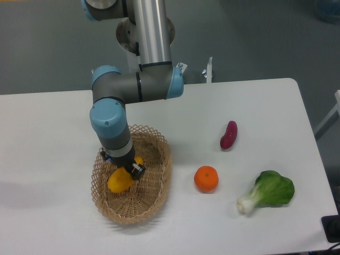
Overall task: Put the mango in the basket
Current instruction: 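Raise the gripper out of the basket and move toward the orange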
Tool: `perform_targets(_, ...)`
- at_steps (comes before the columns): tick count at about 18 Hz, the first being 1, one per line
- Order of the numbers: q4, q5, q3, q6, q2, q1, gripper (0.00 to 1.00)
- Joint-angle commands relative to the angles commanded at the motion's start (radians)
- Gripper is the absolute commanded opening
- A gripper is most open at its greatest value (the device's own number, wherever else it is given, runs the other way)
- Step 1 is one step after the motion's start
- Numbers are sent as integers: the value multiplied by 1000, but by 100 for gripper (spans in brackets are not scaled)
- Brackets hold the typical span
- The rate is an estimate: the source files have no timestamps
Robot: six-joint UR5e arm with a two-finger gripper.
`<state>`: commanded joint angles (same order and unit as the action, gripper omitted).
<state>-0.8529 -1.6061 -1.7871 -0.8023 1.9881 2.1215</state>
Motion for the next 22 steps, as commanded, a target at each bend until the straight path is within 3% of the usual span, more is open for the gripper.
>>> perform_targets(4, -6, 2, 24, -2, -23, 3, 100)
perform_targets(10, -41, 0, 146, -3, -54, 72, 100)
perform_targets(13, -167, 5, 250, -29, -57, 141, 100)
perform_targets(16, -319, 31, 363, -138, -66, 214, 100)
perform_targets(19, -368, 58, 411, -268, -75, 293, 100)
perform_targets(22, -420, 78, 410, -431, -107, 372, 100)
